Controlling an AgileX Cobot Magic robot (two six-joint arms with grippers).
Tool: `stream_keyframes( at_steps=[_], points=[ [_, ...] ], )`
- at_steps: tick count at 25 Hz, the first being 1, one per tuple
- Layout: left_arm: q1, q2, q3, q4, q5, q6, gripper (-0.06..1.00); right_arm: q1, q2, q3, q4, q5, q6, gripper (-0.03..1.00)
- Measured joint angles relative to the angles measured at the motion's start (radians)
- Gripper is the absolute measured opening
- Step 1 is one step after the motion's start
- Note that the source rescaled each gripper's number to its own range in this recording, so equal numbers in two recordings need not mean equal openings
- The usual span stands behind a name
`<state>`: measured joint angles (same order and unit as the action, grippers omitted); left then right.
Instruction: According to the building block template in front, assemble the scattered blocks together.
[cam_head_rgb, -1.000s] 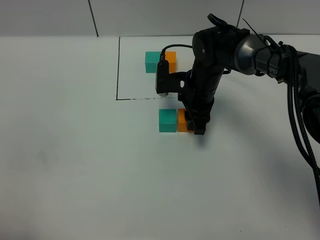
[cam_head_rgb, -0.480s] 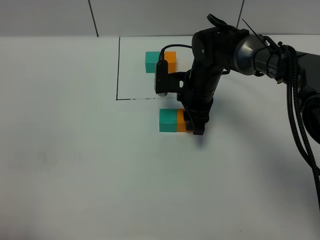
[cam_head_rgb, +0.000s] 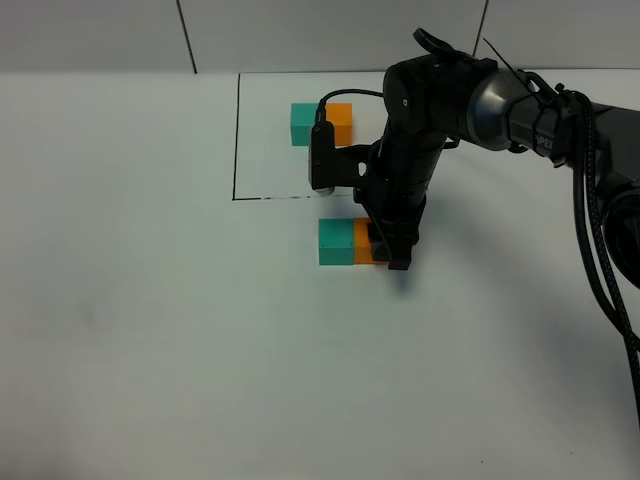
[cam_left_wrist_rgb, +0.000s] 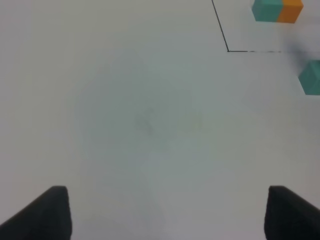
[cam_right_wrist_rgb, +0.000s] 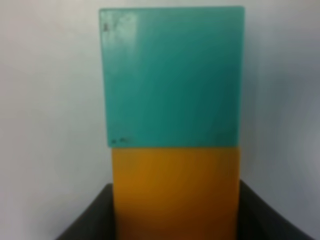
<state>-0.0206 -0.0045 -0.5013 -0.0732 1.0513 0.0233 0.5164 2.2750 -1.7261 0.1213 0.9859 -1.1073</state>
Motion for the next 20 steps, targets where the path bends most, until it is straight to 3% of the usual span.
stream_keyframes(
  at_steps=[3, 7, 12, 16, 20],
  points=[
    [0.0, 0.0, 0.0, 0.0, 0.0, 0.0, 0.66, 0.001, 0.003, 0.0, 0.001, -0.002, -0.001, 0.06],
    [0.0, 0.0, 0.0, 0.0, 0.0, 0.0, 0.66, 0.007, -0.001, 0.001, -0.01, -0.002, 0.019, 0.43],
    [0.0, 0.0, 0.0, 0.0, 0.0, 0.0, 0.66, -0.011, -0.092, 0.001, -0.063, 0.008, 0.233, 0.88],
    [0.0, 0.0, 0.0, 0.0, 0.0, 0.0, 0.66, -0.133, -0.186, 0.001, -0.041, 0.005, 0.381, 0.98],
    [0.0, 0.0, 0.0, 0.0, 0.0, 0.0, 0.66, -0.331, -0.255, 0.012, 0.086, -0.019, 0.497, 1.0]
  ],
)
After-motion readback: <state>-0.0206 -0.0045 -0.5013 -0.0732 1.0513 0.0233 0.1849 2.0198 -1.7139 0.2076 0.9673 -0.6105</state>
